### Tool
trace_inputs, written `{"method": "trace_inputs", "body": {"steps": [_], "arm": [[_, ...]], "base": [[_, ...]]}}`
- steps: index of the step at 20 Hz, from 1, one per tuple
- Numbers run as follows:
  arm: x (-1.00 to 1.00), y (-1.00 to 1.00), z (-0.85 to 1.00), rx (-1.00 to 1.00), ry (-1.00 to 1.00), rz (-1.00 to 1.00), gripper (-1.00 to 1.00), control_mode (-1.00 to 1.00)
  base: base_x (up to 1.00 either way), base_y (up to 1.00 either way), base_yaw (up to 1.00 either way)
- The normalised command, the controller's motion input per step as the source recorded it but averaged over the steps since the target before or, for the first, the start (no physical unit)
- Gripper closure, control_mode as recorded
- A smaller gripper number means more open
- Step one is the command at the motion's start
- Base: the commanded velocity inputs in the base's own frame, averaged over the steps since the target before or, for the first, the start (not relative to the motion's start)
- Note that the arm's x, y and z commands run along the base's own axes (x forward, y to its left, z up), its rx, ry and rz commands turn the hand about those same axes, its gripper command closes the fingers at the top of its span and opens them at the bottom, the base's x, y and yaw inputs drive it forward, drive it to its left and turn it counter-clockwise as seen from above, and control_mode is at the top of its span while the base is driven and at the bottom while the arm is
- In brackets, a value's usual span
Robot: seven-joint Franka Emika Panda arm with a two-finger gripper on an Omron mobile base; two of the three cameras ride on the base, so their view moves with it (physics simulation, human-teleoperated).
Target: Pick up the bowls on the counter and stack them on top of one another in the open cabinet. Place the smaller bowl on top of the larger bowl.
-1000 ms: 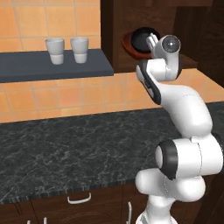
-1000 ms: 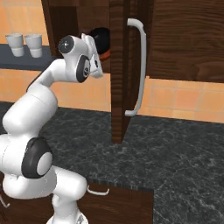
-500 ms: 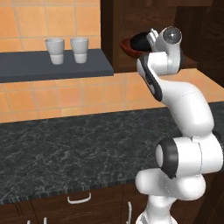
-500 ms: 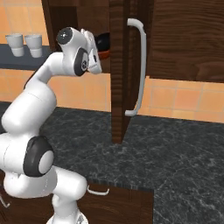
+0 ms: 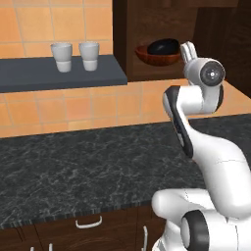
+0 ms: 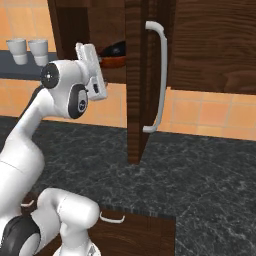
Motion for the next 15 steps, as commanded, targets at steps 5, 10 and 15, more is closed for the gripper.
{"method": "trace_inputs", "body": {"steps": [5,10,15], "arm": [[-1.0,0.06,-1.0,-0.09,-0.08,-0.07,-1.0,-1.0],[-1.0,0.2,-1.0,-0.18,0.1,-0.09,-1.0,-1.0],[-0.4,-0.06,-0.04,0.03,-0.02,-0.02,-1.0,-1.0]], "base": [[0.0,0.0,0.0],[0.0,0.0,0.0],[0.0,0.0,0.0]]}}
